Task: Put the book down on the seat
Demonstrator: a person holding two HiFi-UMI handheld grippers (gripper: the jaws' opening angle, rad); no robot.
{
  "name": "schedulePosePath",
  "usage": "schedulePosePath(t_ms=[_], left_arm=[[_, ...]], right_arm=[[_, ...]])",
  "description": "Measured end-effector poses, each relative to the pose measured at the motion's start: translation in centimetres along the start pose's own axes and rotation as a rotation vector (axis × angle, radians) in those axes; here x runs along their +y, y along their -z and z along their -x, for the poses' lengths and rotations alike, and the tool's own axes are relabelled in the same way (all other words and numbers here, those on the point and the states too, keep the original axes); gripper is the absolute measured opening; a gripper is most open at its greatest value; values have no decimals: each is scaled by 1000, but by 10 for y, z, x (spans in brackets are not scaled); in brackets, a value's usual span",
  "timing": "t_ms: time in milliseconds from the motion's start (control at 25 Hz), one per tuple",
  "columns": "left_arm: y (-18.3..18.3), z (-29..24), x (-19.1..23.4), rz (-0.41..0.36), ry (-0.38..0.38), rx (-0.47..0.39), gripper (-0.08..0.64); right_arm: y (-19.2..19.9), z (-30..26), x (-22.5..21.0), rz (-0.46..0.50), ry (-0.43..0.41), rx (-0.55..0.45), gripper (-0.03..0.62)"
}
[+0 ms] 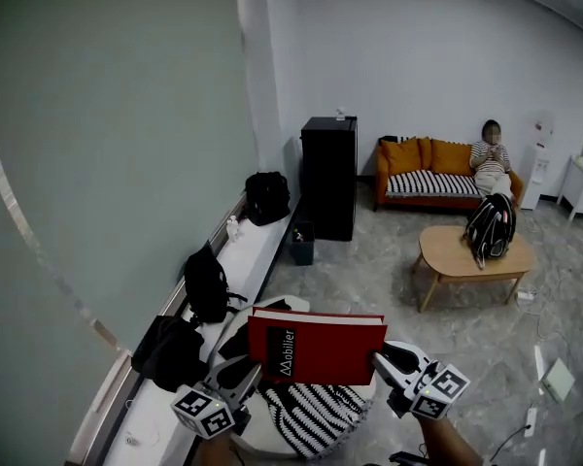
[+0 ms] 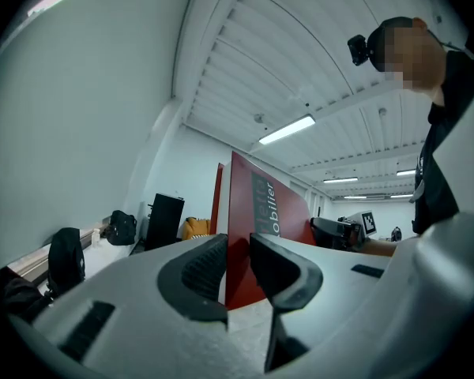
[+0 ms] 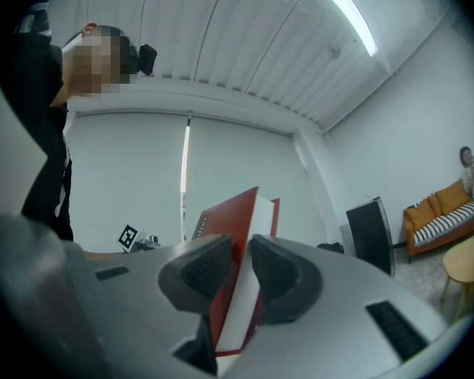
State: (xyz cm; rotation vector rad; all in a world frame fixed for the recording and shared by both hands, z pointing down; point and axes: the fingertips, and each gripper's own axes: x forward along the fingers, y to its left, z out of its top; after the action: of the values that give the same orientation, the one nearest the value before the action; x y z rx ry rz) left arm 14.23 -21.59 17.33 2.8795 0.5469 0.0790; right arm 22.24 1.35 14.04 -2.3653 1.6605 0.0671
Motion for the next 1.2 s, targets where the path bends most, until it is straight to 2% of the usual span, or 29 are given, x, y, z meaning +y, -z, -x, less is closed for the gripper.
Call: schedulePosePath(t_ms=[200, 440, 600, 760, 1000, 1200], left_arm=[[27, -19, 9, 50, 33, 35, 104], [66, -39, 15, 71, -2, 95, 104], [94, -54, 12, 110, -69, 108, 104], [128, -71, 12, 173, -157, 124, 104], [197, -77, 25, 265, -275, 169, 104], [266, -80, 36, 337, -329, 224, 103]], right_arm=[[21, 6, -17, -34, 47, 48, 94], [43, 6, -46, -93, 33, 101, 94], [70, 10, -79, -134, -3, 165, 94], [99, 7, -115, -225, -48, 222, 94], [166, -5, -157, -245, -125, 339, 94], [229, -19, -180, -339, -151, 391, 94]])
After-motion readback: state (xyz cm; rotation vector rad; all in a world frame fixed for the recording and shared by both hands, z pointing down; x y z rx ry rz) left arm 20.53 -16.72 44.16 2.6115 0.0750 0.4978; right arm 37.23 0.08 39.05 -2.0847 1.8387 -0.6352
